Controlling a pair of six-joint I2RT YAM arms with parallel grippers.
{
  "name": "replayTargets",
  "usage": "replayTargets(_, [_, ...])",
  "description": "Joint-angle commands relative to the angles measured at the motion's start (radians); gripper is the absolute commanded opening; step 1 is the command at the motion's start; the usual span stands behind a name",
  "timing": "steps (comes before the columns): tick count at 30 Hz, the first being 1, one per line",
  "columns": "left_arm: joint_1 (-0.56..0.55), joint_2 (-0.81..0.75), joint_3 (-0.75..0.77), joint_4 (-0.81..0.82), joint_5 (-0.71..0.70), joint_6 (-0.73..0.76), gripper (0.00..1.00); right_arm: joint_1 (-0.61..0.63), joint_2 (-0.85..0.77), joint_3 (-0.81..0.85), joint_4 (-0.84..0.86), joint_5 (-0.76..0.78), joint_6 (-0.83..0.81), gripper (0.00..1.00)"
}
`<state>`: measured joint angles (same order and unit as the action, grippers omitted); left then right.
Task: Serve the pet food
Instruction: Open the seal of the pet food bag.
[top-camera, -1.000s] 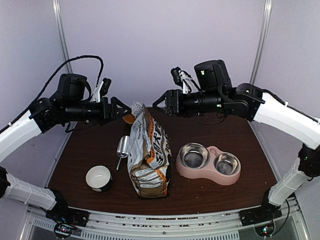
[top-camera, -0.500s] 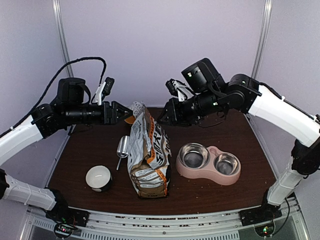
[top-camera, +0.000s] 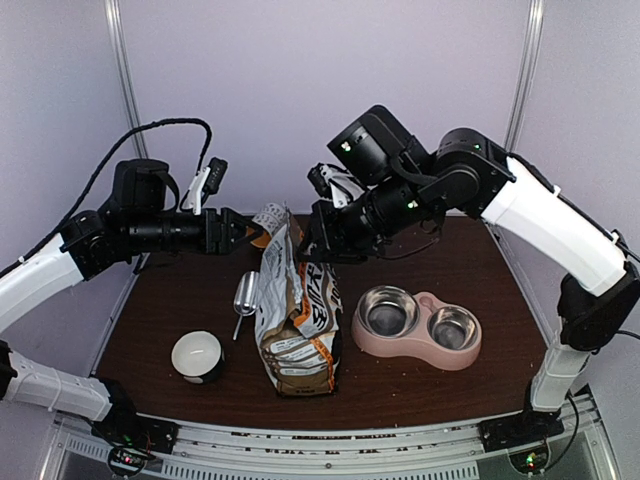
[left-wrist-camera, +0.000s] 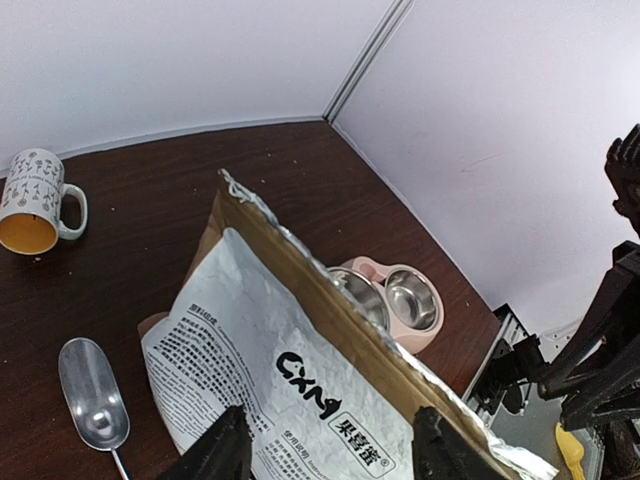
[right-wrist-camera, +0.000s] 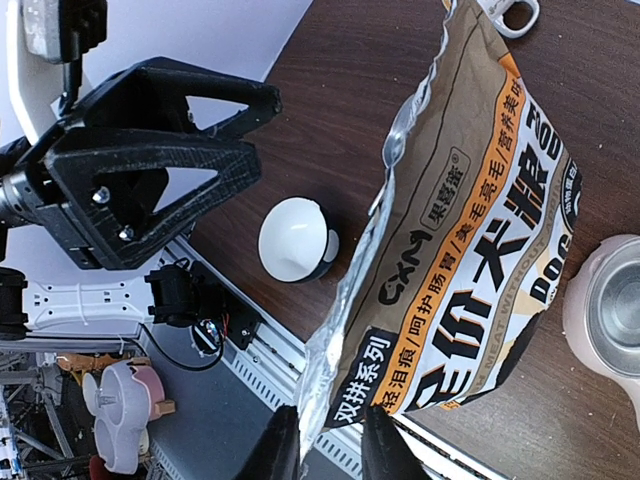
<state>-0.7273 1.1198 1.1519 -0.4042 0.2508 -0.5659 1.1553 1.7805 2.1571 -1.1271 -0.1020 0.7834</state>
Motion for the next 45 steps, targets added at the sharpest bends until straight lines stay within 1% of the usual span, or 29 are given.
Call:
replayTargets(1, [0.002, -0.013, 0.017, 0.008, -0.006, 0.032, 0.58, 0.011, 0.044, 0.050, -0.060, 0.045, 0.026, 0.22])
replayTargets(13, [0.002, -0.015, 0.013, 0.007, -0.014, 0.031, 0.59, 0.013, 0.114, 0.106, -0.062, 0.045, 0.024, 0.21])
replayTargets(38, [0.002, -0.033, 0.003, -0.015, -0.042, 0.036, 0.61, -0.015, 0.147, 0.116, -0.010, 0.062, 0.022, 0.18])
replayTargets(45, [0.002, -0.030, 0.009, -0.021, -0.045, 0.042, 0.62, -0.022, 0.161, 0.118, -0.013, 0.073, 0.019, 0.14])
